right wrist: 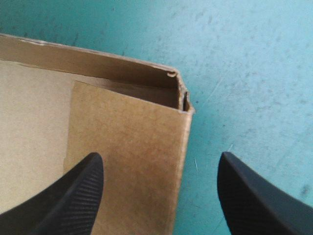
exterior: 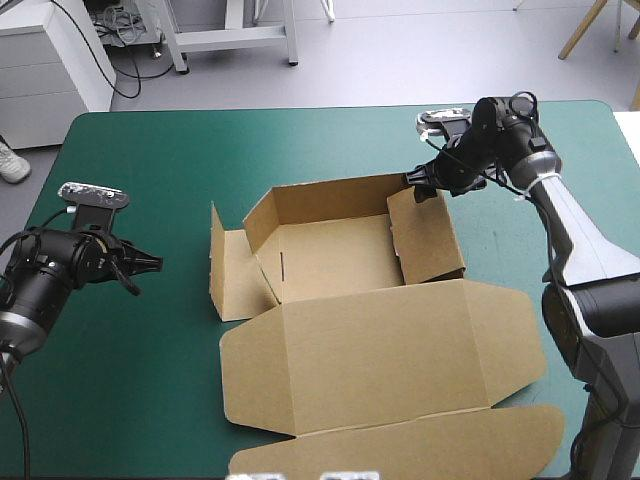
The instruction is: Fold the box
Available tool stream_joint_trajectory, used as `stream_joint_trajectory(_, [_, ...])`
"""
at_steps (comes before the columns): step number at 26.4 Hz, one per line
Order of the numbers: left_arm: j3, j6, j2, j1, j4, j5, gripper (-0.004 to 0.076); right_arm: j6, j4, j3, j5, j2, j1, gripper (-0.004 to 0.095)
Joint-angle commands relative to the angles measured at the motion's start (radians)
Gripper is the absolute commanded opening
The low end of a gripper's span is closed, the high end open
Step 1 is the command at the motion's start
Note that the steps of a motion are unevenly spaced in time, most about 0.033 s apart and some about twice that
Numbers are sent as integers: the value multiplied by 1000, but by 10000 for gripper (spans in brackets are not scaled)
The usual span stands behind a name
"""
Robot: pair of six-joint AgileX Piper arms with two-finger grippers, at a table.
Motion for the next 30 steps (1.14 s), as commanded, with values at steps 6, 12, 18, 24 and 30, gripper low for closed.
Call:
stream_joint_trajectory(6, [-25, 21, -31, 1, 2, -25, 256, 37, -86, -57, -6, -185, -2, 621])
stream_joint_trajectory(12, [-25, 21, -31, 1, 2, -23, 256, 54, -91, -57, -6, -305, 19, 621])
stream_joint_trajectory(18, [-25, 21, -31, 1, 2, -21, 256, 119, -177, -31, -3, -421, 137, 621])
stream_joint_trajectory(24, [-25, 21, -31, 1, 37, -6, 256, 169, -216, 167, -3, -481, 201, 621])
stream_joint_trajectory(30, [-25, 21, -31, 1, 44, -2, 256, 174, -241, 266, -5, -414, 172, 703])
